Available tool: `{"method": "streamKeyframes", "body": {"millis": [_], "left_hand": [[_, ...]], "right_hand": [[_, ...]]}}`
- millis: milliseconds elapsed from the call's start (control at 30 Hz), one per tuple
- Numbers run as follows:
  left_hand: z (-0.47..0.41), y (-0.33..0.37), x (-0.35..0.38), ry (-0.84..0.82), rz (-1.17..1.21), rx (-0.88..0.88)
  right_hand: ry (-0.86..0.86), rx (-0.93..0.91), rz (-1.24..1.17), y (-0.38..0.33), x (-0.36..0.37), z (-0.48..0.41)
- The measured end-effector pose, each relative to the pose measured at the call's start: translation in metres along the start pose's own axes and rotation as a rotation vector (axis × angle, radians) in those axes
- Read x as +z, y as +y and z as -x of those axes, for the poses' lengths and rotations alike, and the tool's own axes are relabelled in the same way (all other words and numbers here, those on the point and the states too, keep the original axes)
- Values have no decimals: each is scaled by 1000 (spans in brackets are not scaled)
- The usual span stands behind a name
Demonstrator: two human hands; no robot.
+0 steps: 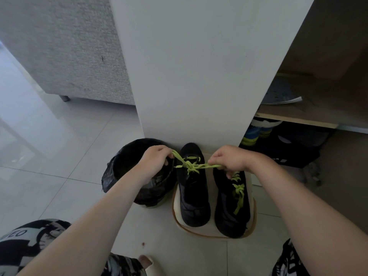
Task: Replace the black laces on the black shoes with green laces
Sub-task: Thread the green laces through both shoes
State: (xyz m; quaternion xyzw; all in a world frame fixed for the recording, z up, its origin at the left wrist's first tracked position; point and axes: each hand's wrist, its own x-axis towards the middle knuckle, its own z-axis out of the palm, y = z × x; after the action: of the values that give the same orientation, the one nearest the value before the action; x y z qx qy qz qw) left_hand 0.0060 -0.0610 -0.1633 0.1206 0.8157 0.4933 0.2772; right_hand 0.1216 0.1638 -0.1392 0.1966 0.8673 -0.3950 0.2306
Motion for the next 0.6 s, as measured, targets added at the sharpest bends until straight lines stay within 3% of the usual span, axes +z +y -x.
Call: {"method": "streamKeyframes", "body": {"millis": [100, 200, 333, 433, 600], "left_hand": [[2, -7, 6, -247, 503, -146], [3, -15, 9, -425, 723, -223], [-4, -21, 12, -465, 420, -276], [-9, -26, 14, -386, 250, -258], [-1, -16, 19, -200, -37, 34]], "right_hand": [[-154, -21, -274, -3, -3, 5], [-204, -5, -105, -2, -7, 8], [31, 46, 169, 10, -2, -3], [151, 42, 319, 13, 10, -10], [219, -2, 541, 10, 19, -8]]}}
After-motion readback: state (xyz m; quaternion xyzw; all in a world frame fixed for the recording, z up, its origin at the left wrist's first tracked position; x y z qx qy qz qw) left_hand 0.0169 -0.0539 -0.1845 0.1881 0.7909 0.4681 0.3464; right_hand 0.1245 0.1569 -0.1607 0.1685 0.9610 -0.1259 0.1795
